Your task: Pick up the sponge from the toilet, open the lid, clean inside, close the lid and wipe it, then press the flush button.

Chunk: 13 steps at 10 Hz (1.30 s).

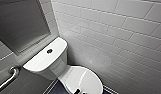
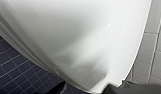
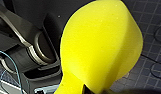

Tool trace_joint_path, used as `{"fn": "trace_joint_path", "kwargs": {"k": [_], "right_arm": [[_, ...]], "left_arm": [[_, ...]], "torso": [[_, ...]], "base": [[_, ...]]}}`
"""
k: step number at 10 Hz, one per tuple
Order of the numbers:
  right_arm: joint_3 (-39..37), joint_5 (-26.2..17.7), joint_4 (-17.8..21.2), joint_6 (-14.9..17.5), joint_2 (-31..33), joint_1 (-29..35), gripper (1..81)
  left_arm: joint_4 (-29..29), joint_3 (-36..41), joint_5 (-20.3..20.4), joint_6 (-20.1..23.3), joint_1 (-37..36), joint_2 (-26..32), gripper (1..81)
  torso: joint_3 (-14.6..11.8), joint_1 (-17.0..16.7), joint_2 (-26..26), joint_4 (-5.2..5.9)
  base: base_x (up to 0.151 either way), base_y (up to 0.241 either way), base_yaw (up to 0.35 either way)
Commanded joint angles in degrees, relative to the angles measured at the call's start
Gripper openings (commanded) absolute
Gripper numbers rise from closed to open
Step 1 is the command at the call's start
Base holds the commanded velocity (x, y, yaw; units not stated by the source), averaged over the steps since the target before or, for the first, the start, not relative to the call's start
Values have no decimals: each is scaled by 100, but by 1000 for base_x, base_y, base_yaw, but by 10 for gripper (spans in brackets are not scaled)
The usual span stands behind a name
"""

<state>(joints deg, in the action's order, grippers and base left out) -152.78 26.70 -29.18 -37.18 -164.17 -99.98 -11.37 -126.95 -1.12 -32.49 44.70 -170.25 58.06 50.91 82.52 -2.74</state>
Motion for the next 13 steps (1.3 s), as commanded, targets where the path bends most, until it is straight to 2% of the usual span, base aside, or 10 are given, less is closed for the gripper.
{"fn": "trace_joint_path", "kwargs": {"k": [1, 7, 13], "right_arm": [[-40, -358, -52, -17, 75, -247, 10], [-40, -534, -25, -26, -13, -212, 10], [-49, -578, -17, -88, -39, -168, 10]], "left_arm": [[-49, -101, -231, -12, -563, -220, 811], [-67, -374, -239, -249, -958, -519, 811], [-75, -585, -152, -1058, -1257, -510, 811]], "torso": [[0, 0, 0, 0], [0, 0, 0, 0], [2, 0, -2, 0]], "base": [[0, 0, 0], [0, 0, 0], [0, 0, 0]]}}
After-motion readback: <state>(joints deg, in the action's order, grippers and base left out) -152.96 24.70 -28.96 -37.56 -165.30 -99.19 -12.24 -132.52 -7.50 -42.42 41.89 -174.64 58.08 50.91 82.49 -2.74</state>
